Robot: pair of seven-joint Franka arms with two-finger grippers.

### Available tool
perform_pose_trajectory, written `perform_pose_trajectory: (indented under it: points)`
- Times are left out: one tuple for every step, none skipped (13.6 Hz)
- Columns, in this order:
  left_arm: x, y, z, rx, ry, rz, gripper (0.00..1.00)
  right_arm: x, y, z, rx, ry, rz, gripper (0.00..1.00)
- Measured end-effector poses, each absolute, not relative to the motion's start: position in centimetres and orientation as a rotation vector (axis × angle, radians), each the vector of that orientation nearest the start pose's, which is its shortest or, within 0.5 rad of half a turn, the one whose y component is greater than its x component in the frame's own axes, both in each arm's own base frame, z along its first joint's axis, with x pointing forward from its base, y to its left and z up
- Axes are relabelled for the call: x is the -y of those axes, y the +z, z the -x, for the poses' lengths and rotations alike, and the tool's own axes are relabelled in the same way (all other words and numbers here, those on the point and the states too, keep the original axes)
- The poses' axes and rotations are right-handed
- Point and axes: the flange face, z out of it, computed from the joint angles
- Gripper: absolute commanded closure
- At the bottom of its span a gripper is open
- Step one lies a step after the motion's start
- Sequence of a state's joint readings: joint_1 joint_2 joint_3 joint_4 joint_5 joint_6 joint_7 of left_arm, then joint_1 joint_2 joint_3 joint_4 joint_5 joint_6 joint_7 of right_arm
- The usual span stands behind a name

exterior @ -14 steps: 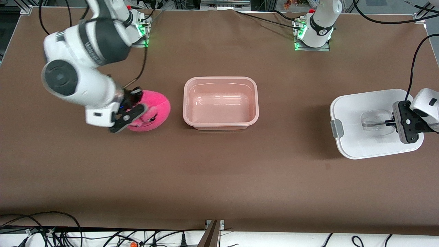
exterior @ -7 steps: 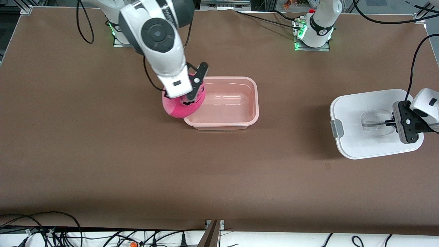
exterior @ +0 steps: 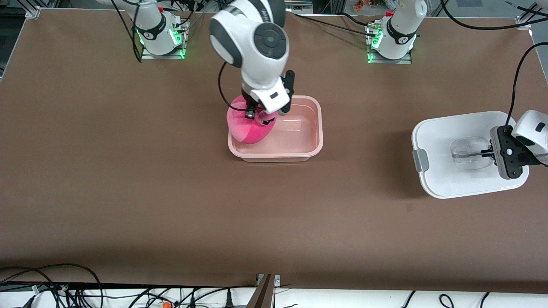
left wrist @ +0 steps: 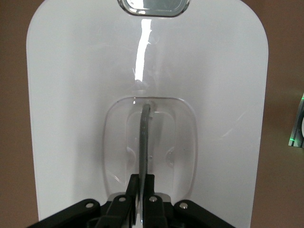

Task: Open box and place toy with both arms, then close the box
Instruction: 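Lift the pink toy with the right gripper and move it over the container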

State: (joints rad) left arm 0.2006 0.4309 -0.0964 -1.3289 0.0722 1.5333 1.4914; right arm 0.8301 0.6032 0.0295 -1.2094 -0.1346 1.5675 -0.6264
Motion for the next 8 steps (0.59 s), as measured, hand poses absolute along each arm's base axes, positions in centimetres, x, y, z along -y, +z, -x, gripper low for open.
perform_pose_trajectory:
  points:
    - [-8.8,47.2,-65.5,-2.091,0.294,2.511,1.0,-52.7,39.6,-46.4,2.261,0.401,2.375,1.0]
    - [-8.8,47.2,-65.5,-2.091,0.294,2.511,1.0,-53.3,38.4,-46.0,2.282,0.425,2.366,1.0]
    - [-8.8,47.2,-65.5,-2.091,0.293,2.511,1.0,-53.5,37.2,-45.8,2.292,0.45,2.36,1.0]
    - [-8.8,47.2,-65.5,-2.091,0.293,2.51,1.0,-53.7,35.9,-45.9,2.304,0.471,2.356,1.0]
    - [-8.7,47.2,-65.6,-2.092,0.293,2.51,1.0,-53.8,34.7,-46.1,2.319,0.481,2.353,1.0]
    - [-8.7,47.2,-65.6,-2.092,0.293,2.51,1.0,-54.0,33.4,-46.2,2.334,0.486,2.351,1.0]
    - [-8.7,47.2,-65.6,-2.093,0.292,2.509,1.0,-54.3,32.1,-46.1,2.352,0.492,2.345,1.0]
    - [-8.6,47.2,-65.6,-2.094,0.292,2.508,1.0,-54.8,30.9,-45.9,2.371,0.493,2.338,1.0]
